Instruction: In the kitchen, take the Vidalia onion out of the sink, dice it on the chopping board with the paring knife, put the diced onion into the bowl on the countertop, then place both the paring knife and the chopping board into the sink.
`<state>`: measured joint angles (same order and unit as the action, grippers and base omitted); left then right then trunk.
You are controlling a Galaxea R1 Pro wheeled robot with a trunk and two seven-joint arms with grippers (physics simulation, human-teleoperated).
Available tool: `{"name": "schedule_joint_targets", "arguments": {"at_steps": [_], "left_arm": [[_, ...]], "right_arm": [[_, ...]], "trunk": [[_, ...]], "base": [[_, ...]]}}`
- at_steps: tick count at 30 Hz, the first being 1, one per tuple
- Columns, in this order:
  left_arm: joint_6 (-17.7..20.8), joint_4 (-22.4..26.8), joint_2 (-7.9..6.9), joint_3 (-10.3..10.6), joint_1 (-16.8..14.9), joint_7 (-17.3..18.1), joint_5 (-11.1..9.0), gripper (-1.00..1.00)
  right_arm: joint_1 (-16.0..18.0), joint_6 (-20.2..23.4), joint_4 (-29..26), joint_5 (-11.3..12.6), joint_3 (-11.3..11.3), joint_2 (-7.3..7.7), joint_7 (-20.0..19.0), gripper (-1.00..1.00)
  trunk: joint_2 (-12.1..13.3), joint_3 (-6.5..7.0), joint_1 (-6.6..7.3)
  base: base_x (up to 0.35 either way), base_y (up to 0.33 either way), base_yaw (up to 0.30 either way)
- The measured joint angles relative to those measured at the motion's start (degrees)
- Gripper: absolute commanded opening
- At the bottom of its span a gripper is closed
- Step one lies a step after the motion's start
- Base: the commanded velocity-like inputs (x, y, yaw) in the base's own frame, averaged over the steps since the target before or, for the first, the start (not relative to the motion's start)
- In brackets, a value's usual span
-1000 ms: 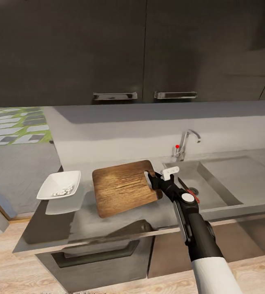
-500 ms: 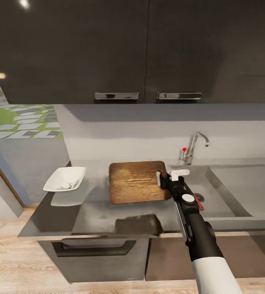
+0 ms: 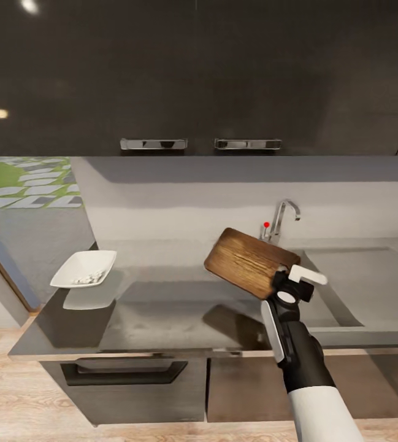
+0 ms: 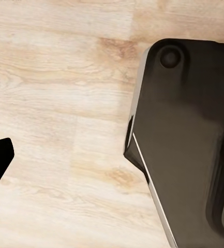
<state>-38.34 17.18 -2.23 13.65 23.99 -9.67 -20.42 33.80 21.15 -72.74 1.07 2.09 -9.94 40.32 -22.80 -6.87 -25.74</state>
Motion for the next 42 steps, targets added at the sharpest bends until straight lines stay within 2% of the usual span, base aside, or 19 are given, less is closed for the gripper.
{"name": "schedule_joint_targets", "arguments": {"at_steps": [2,8,12,14,16,19,21,23,25,29,34,39,42], "left_arm": [[-0.1,0.0,0.0,0.0,0.0,0.0,0.0,1.0],[0.0,0.1,0.0,0.0,0.0,-0.1,-0.1,1.0],[-0.1,0.2,-0.05,-0.1,0.0,-0.1,-0.1,1.0],[-0.1,0.3,-0.05,-0.1,0.0,-0.1,-0.1,1.0],[-0.1,0.3,-0.08,-0.1,0.0,-0.1,-0.1,1.0],[-0.1,0.3,-0.09,-0.1,0.0,-0.1,-0.1,1.0],[-0.1,0.3,-0.09,-0.1,0.0,-0.1,-0.3,1.0],[-0.1,0.3,-0.09,-0.1,0.0,-0.1,-0.6,1.0],[-0.1,0.3,-0.09,-0.1,0.0,-0.1,-0.7,1.0],[-0.1,0.3,-0.09,-0.1,0.0,-0.1,-0.8,1.0],[-0.2,0.3,-0.09,-0.1,0.0,-0.1,-0.8,1.0],[-0.1,0.2,-0.09,-0.1,0.0,-0.1,-0.8,1.0],[-0.1,0.3,-0.09,-0.1,0.0,-0.1,-0.8,1.0]], "right_arm": [[0.0,0.2,0.0,4.9,0.0,-0.01,4.3,-1.0],[0.0,1.7,-0.9,14.7,-0.2,0.0,17.4,-1.0],[0.1,1.7,-0.9,19.9,-0.3,-0.01,23.0,-1.0],[0.1,1.6,-1.0,22.2,-0.3,0.0,27.9,-1.0],[0.1,1.3,-1.1,22.7,-0.2,0.01,32.5,-1.0],[0.1,0.3,-1.6,22.9,0.0,0.0,37.3,-1.0],[0.1,-0.7,-1.7,22.9,1.0,0.0,38.4,-1.0],[0.1,-1.4,-1.8,22.9,3.4,0.01,39.0,-1.0],[0.0,-1.7,-1.8,22.8,7.0,0.01,40.1,-1.0],[0.0,-1.9,-1.8,22.9,10.0,-0.01,42.4,-1.0],[0.0,-2.0,-1.7,22.9,10.7,-0.02,45.4,-1.0],[0.0,-2.0,-1.6,23.1,10.7,-0.02,45.6,-1.0],[0.0,-1.9,-1.5,24.6,10.6,-0.02,45.5,-1.0]], "trunk": [[0.0,-0.01,0.0],[0.0,-0.01,0.01],[0.0,-0.01,0.03],[0.0,-0.01,0.03],[0.0,-0.01,0.03],[0.0,-0.01,0.03],[0.0,-0.01,0.03],[0.0,-0.01,0.02],[0.0,-0.01,0.01],[0.0,-0.01,0.0],[0.0,-0.01,0.0],[0.0,-0.01,0.01],[0.0,-0.15,0.02]], "base": [[0.0,-0.003,0.0],[0.043,0.0,0.0],[0.238,0.0,0.0],[0.305,0.0,0.0],[0.314,0.0,0.0],[0.314,0.0,0.0],[0.273,0.0,0.0],[0.167,0.0,0.0],[0.064,0.0,0.0],[0.019,0.0,0.0],[0.002,0.0,0.0],[0.031,0.0,0.0],[0.185,0.0,0.0]]}}
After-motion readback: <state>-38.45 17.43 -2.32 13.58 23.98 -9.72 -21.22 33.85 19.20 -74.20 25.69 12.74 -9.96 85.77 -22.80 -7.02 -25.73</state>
